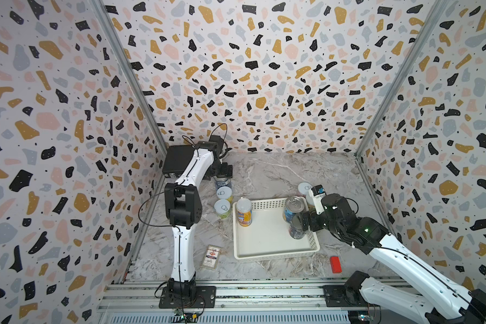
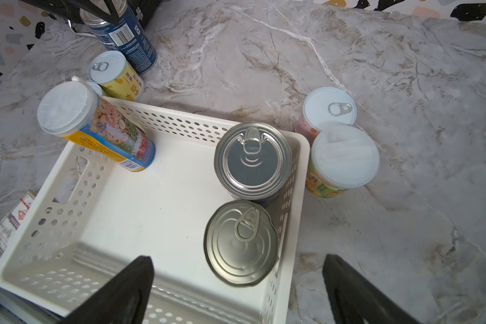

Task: Put the canned food in the basket
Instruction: Pick up the canned food from the center of the board.

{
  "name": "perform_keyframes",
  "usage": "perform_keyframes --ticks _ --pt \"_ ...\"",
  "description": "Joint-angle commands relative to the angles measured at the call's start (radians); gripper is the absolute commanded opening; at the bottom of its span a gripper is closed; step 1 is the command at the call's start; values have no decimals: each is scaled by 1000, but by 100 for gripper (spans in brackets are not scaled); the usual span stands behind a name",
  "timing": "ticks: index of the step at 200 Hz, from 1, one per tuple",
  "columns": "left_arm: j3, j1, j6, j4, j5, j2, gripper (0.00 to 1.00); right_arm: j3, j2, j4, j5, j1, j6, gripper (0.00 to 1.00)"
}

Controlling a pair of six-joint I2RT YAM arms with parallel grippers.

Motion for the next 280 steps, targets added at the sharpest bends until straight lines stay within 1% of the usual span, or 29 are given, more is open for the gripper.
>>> perform_keyframes --ticks 1,29,65,78,102,122,148,174,189,228,250,280 --pt "95 -10 26 -58 -11 51 100 17 -15 -23 -3 4 10 100" --pt "186 -21 28 -92 -21 107 100 19 -12 -24 -11 4 9 100" --pt "254 -24 26 -125 -30 159 100 19 -13 -24 -15 3 10 100" --pt "257 -25 25 -126 -35 163 96 19 -13 -25 -14 4 11 100" --pt "255 -25 24 -128 -45 161 82 19 -14 -25 -17 4 11 100" --pt "258 -25 16 -136 -48 152 75 18 -11 -25 -10 4 11 100" --pt "241 -28 4 -138 -59 105 68 16 -8 -22 -11 4 12 100" --pt "226 -33 3 -140 -106 44 63 15 -3 -23 1 3 8 100" --pt "217 -35 0 -146 -146 9 63 16 -1 -23 6 4 8 100" --pt "202 -41 -21 -155 -158 -81 60 16 -3 -25 4 3 8 100" --pt "165 -53 -40 -146 -171 -159 60 16 0 -24 -3 4 8 100" --pt "73 -67 -46 -96 -183 -283 60 17 -1 -23 -3 3 9 100"
